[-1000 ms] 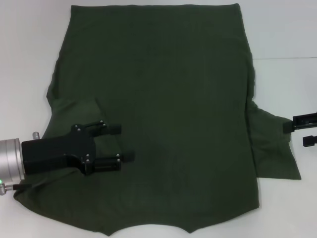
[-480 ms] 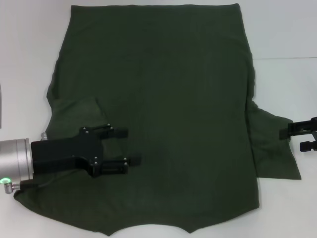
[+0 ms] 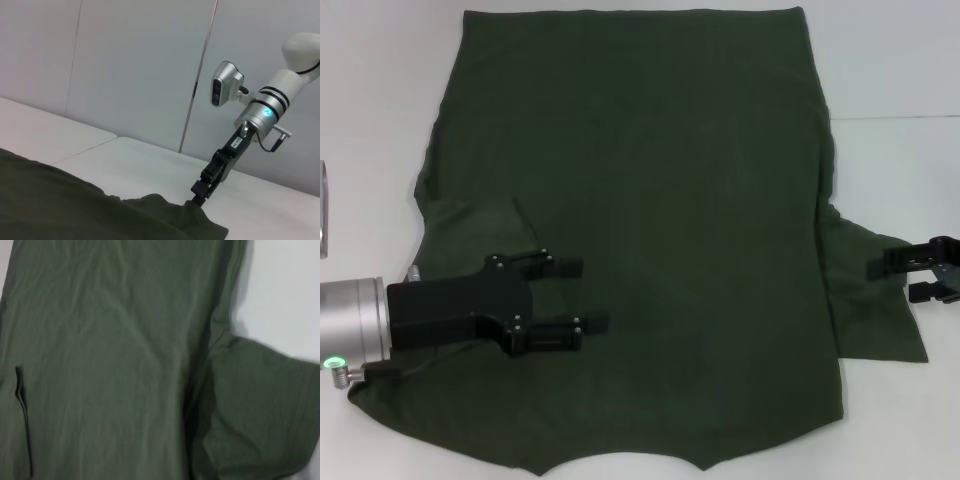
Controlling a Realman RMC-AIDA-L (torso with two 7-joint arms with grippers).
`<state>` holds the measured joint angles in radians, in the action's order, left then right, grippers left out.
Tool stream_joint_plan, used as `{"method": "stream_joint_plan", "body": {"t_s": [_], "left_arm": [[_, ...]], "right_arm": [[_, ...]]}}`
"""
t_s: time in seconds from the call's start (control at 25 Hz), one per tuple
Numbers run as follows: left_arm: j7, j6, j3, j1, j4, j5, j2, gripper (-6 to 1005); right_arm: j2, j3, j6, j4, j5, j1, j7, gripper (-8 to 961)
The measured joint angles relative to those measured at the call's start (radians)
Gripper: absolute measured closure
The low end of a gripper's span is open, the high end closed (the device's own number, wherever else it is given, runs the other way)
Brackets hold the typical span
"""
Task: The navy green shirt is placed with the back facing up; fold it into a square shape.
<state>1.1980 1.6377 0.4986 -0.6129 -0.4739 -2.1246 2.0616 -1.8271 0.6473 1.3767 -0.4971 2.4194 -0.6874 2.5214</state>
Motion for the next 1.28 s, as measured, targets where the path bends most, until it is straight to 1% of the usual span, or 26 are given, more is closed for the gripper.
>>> {"method": "stream_joint_plan", "body": {"t_s": [0.24, 0.56, 1.28], "left_arm": [[0.000, 0.001, 0.000, -0.003, 0.000, 0.000, 0.000, 158], [0.000, 0.002, 0.000, -0.009, 0.000, 0.000, 0.000, 158], [0.001, -0.007, 0.014, -0.018, 0.000, 0.000, 0.002, 158]], "right_arm": [[-0.008, 0.000, -0.025, 0.016, 0.002, -0.011, -0.013, 36], [-0.011, 0.000, -0.045, 0.045, 0.005, -0.021, -0.029, 37], [-0.028, 0.006, -0.083, 0.063, 0.006, -0.031, -0.042, 42]]}}
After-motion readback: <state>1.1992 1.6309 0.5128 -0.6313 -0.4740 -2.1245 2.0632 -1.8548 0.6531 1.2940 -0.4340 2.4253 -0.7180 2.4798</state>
